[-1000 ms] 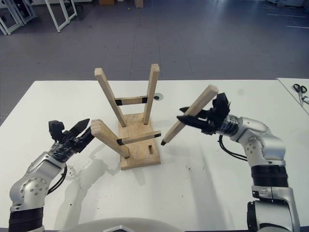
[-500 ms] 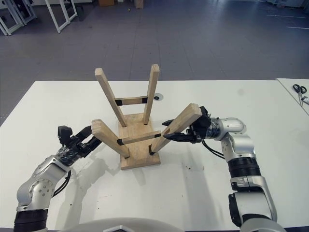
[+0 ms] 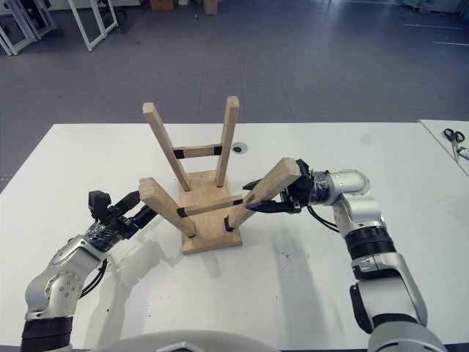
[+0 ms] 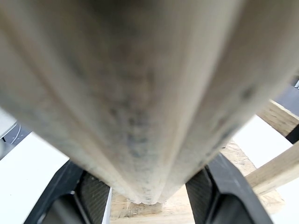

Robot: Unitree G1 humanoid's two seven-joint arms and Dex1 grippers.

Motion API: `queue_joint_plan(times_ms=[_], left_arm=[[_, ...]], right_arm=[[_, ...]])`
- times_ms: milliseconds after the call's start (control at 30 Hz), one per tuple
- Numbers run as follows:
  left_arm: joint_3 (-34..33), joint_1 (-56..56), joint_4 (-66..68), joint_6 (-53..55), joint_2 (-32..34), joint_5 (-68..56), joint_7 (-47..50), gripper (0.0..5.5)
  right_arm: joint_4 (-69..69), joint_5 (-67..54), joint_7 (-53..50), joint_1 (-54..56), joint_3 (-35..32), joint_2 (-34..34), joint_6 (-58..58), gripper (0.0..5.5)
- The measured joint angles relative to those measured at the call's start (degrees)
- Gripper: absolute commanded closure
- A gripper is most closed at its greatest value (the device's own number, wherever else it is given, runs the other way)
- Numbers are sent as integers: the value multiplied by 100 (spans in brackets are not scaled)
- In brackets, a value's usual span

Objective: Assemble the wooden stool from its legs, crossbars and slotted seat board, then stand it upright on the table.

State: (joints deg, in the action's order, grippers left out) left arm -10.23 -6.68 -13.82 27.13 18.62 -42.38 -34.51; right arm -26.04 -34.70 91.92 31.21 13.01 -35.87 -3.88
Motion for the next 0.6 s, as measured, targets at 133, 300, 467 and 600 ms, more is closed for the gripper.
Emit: queue_joint_plan(times_ms=[133,300,467,600], left_arm=[[10,-37,-50,40,4,0,-1,2],[39,-38,-77,162,68,-1,-13,2],[38,-57,-121,164,98,-1,-18,2],[20,-71,-123,161,96,2,0,2]], right_arm=[[37,-66,-5,47,199,-70,-6,348],[-77,-44,13,208,405,-45,-57,348],[174,303,-37,283,459,0,7,348],[724,709,-590,246,493,149,349,348]])
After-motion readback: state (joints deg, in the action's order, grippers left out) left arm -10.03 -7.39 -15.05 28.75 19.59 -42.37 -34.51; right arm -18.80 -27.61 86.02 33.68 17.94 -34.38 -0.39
